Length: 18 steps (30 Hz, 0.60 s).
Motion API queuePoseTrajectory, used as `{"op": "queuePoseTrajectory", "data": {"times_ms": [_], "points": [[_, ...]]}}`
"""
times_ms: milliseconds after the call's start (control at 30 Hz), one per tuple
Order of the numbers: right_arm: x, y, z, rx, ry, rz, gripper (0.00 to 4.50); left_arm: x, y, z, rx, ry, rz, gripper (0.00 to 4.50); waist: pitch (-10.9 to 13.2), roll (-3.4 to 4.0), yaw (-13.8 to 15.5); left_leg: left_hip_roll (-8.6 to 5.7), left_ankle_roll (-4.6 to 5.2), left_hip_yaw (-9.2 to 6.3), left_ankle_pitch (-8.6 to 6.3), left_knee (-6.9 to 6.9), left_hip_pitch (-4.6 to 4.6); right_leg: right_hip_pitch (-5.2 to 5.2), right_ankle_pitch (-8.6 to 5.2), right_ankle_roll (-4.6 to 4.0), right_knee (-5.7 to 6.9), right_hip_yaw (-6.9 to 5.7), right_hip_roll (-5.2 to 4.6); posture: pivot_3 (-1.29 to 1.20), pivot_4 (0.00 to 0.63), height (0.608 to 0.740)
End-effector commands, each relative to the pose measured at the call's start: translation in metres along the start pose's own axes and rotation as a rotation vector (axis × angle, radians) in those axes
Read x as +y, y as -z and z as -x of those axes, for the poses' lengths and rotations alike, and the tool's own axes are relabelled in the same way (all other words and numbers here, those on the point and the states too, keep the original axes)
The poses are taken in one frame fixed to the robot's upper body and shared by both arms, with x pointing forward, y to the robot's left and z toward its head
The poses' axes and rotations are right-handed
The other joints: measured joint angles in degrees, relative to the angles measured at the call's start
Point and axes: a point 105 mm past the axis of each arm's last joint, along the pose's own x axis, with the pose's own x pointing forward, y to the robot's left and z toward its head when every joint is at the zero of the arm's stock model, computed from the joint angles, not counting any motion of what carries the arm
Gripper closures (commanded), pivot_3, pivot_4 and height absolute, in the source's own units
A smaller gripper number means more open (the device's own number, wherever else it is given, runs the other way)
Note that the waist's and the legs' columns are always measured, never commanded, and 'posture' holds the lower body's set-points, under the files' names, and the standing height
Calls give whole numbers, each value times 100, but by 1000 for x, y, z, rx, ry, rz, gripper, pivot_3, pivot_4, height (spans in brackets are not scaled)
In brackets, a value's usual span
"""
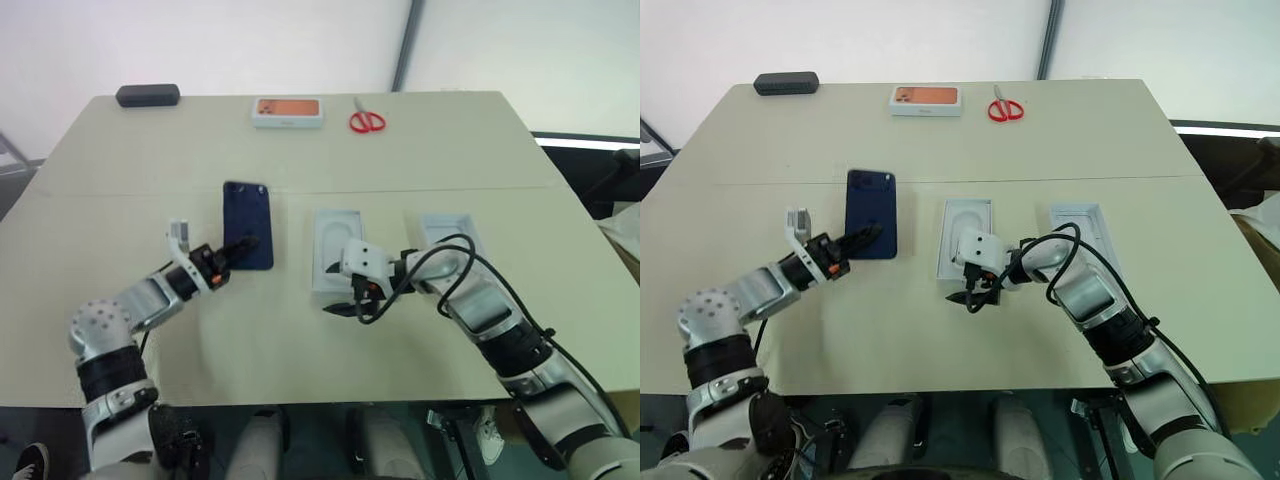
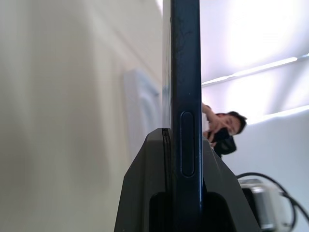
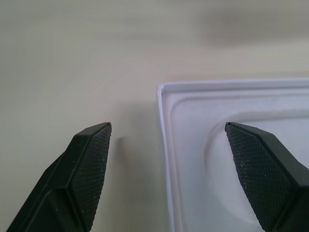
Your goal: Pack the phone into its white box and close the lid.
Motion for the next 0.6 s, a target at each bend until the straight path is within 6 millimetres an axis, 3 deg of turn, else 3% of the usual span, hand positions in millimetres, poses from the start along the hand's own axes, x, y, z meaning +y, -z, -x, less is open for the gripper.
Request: {"op": "queuePoseTrajectory", "data": {"times_ms": [33, 100, 333, 433, 600], "points": [[-1, -1, 4, -6, 8, 23, 1109, -11, -3, -1, -16, 38, -19, 4259, 0, 0, -11, 0, 0, 0, 0, -4, 0, -2, 0, 0, 0, 2, 0, 0, 150, 740], [1, 1, 3, 0, 3, 20, 1831, -12, -2, -2, -21, 40, -14, 4259, 0, 0, -10, 1, 0, 0, 0, -8, 0, -5, 0, 0, 0, 0, 2, 0, 150, 740], [0, 5, 3, 7, 19, 20, 1831, -17, 3, -8, -13, 54, -5, 4259, 1, -1, 57, 0, 0, 0, 0, -2, -1, -1, 0, 0, 0, -2, 3, 0, 150, 740], [-1, 6, 2, 13, 25, 26, 2662, -16, 5, -8, -9, 50, 0, 4259, 1, -1, 57, 0, -1, -1, 0, 1, 0, 1, 0, 0, 1, -2, 3, 0, 150, 740], [0, 4, 1, 1, 22, 14, 2662, -18, 5, -7, -11, 57, 3, 4259, 0, -1, 51, 0, -1, -1, 1, 1, 0, 1, 0, 0, 1, -3, 6, 0, 150, 740]]}}
